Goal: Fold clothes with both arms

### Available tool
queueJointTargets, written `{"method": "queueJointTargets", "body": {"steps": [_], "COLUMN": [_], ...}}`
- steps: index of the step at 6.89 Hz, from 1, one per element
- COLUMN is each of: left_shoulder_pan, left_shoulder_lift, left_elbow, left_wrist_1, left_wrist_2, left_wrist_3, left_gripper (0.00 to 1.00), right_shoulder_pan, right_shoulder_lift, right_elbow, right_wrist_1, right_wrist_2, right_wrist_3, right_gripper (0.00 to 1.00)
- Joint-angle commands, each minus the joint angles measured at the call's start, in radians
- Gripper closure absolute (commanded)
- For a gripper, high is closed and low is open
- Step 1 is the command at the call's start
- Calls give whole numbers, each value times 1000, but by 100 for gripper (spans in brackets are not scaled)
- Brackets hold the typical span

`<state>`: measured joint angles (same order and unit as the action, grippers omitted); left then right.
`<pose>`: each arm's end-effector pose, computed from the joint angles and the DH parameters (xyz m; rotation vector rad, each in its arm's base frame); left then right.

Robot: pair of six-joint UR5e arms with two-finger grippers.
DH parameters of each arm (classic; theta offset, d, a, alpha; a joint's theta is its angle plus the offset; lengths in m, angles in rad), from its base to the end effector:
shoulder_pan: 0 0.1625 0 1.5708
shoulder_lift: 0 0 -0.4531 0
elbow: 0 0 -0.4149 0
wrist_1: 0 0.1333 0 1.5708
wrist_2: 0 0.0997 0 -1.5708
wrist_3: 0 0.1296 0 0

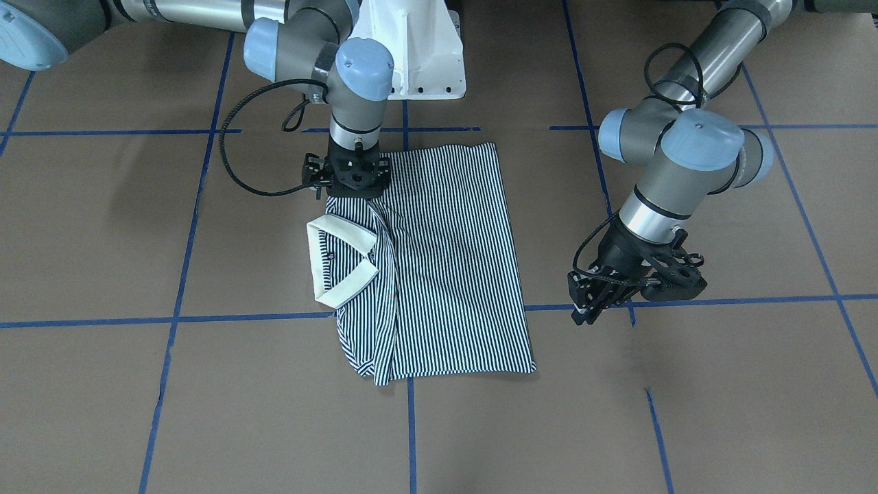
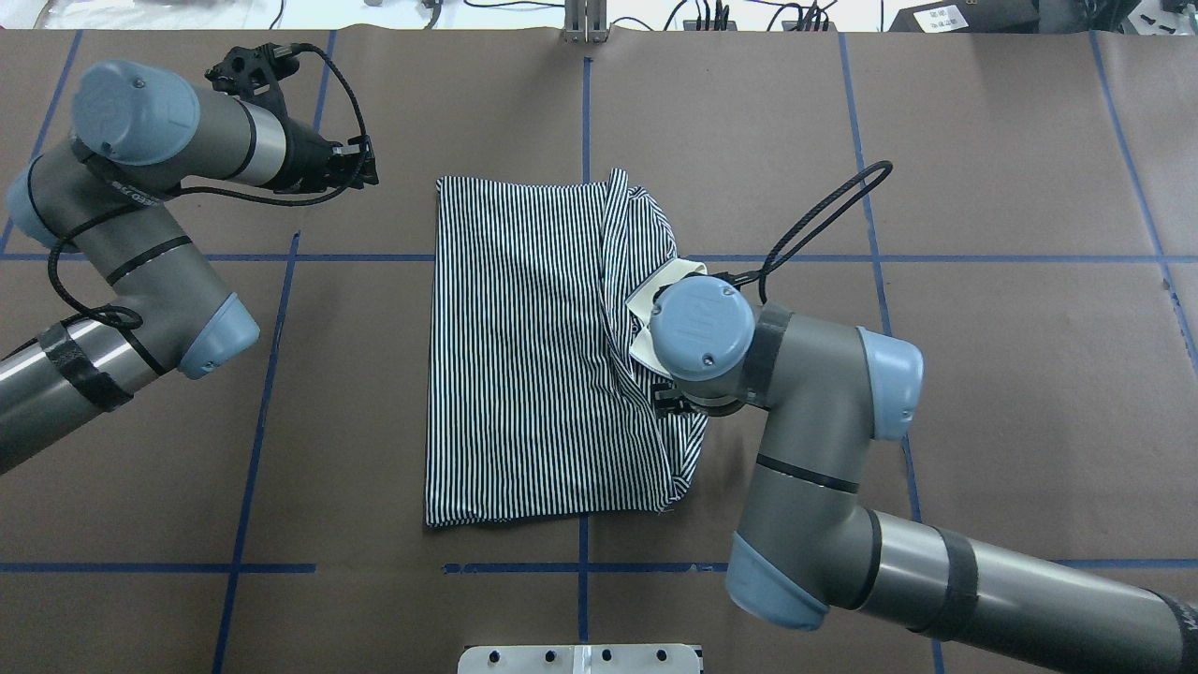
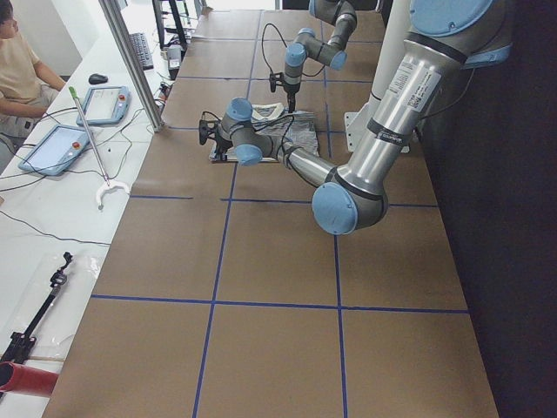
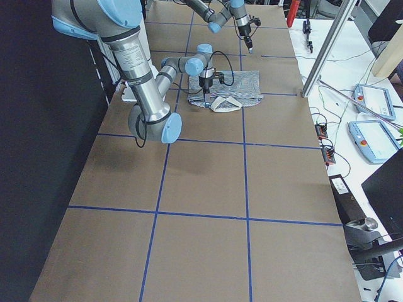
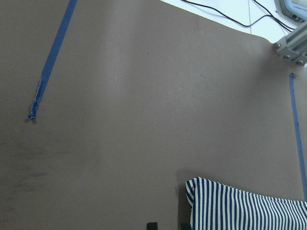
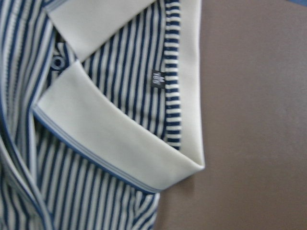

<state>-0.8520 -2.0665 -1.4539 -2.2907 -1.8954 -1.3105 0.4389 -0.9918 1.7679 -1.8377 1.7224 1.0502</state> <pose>0.4284 -0.6293 0.3747 0.3289 1.0830 -0.3494 -0.5795 -0.3977 0.3144 0.1031 -0.5196 -0.1184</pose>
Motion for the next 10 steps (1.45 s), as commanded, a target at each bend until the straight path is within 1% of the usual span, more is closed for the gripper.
{"method": "queueJointTargets", "body": {"steps": [1,2,3,4,5,6,7,8,10], "left_shoulder_pan": [1,-1,-2,-10,-10,-10,-10,-10,-10], "left_shoulder_lift": [5,5,5,14,40,42,42,43,43], "left_elbow": [-6,-6,-13,-28,-52,-54,-54,-54,-54], "left_wrist_1": [0,0,0,0,0,0,0,0,0], "left_wrist_2": [-1,-1,-5,-34,-39,-39,-39,-39,-39], "left_wrist_3": [1,2,2,2,2,2,2,2,2], "left_gripper": [72,72,72,72,72,72,72,72,72], "right_shoulder_pan": [24,38,56,67,69,69,67,67,60], "right_shoulder_lift": [-53,-41,8,106,175,229,283,289,285], "right_elbow": [38,33,-2,-112,-218,-314,-388,-407,-413], "right_wrist_1": [-6,-3,8,38,116,192,201,199,198], "right_wrist_2": [0,6,5,5,5,5,5,5,6], "right_wrist_3": [-49,-47,-42,-26,11,63,65,65,65], "right_gripper": [0,0,0,0,0,0,0,0,0]}}
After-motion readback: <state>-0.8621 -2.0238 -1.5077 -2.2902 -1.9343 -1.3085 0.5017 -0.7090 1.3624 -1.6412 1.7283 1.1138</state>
